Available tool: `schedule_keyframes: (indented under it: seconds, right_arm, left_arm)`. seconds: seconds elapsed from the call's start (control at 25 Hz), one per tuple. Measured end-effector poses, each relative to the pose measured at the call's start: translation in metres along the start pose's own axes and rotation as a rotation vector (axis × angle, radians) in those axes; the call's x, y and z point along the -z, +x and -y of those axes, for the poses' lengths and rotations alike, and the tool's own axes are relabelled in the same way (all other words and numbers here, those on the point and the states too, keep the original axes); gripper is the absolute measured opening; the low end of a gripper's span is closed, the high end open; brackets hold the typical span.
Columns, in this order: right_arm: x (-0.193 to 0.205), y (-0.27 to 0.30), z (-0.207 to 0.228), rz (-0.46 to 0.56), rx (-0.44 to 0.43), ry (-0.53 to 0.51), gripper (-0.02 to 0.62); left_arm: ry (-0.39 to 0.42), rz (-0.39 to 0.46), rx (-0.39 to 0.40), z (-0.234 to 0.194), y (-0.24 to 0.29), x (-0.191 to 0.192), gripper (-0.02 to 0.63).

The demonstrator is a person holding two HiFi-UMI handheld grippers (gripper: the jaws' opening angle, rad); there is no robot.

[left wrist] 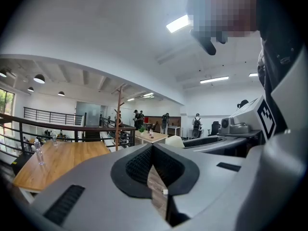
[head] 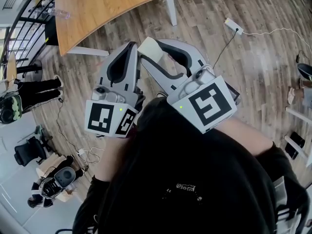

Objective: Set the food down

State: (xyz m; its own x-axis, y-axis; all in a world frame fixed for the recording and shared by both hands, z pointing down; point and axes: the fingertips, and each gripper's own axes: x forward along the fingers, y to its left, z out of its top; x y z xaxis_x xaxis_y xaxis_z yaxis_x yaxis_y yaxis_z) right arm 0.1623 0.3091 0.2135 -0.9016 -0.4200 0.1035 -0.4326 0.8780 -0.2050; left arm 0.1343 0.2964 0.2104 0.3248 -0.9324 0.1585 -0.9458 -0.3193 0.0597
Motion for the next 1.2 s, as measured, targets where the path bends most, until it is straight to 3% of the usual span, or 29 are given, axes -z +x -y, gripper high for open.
schedule_keyframes:
  seconds: [0.72, 1.2]
  right_arm:
    - [-0.005, 0.02, 0.036, 0.005, 0.058, 0.003, 0.167]
    - [-0.018, 0.093, 0.056, -0.009, 0.115, -0.025, 0.167]
  left_arm:
    - [-0.016, 0.009, 0.054, -0.016, 0.041, -0.001, 0.003]
    - [-0.034, 0.034, 0.103, -0.087, 0.073, -0.013, 0.003]
